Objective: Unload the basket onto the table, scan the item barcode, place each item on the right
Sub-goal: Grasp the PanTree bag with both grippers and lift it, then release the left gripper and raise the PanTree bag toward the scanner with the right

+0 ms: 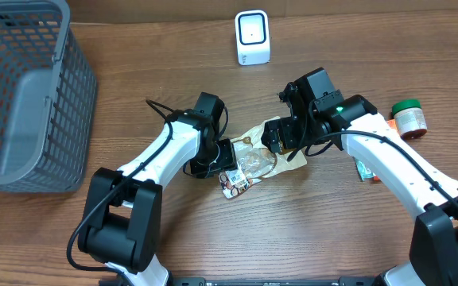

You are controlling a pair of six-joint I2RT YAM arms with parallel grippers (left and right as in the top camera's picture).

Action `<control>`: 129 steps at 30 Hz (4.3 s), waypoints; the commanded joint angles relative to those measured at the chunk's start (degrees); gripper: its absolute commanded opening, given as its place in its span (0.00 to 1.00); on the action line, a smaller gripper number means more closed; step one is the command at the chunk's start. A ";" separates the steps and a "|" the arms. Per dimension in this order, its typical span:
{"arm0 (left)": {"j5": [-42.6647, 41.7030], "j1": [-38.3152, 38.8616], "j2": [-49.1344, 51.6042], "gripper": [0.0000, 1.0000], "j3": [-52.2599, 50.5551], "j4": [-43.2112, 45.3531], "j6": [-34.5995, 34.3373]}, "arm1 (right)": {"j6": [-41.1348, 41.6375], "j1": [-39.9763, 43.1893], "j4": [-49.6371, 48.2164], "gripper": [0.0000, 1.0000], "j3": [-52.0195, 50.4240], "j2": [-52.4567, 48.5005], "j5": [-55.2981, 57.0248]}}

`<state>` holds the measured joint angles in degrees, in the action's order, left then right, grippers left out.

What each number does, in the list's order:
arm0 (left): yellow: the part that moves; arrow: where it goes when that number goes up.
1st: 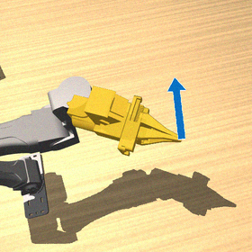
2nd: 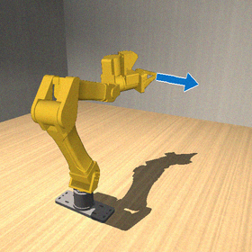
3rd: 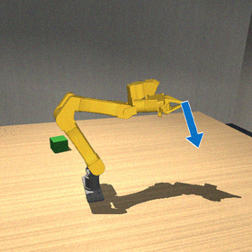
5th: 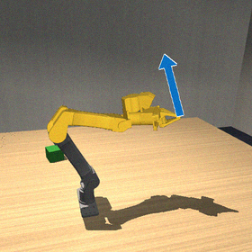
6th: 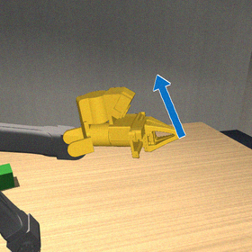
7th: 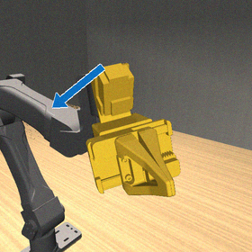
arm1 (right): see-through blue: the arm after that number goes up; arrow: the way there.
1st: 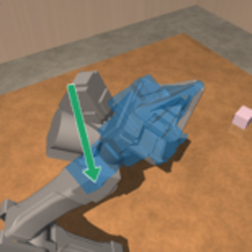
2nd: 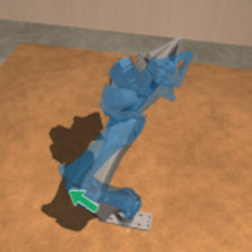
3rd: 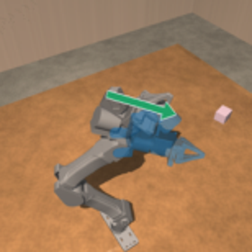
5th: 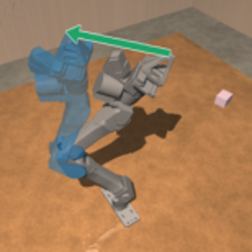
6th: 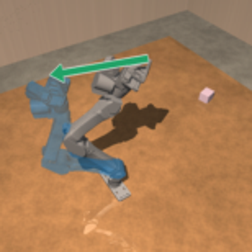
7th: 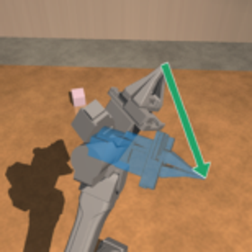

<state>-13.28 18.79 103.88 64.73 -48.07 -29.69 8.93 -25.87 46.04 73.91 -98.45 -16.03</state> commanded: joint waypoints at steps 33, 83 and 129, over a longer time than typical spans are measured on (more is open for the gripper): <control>0.74 0.39 4.35 0.38 -3.69 4.72 -0.50 | -0.15 3.45 -3.39 1.00 1.05 -11.04 -8.52; -1.57 -1.31 3.61 0.89 -0.94 2.25 6.75 | -0.31 -1.70 -6.78 0.32 1.07 -17.64 -23.10; 22.88 -28.61 -16.87 0.90 6.58 7.45 30.21 | -21.35 -3.43 -11.32 0.04 1.18 11.08 4.42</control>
<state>9.28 -9.50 86.41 71.05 -40.66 -10.98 -10.55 -29.17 35.55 74.67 -89.19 -13.21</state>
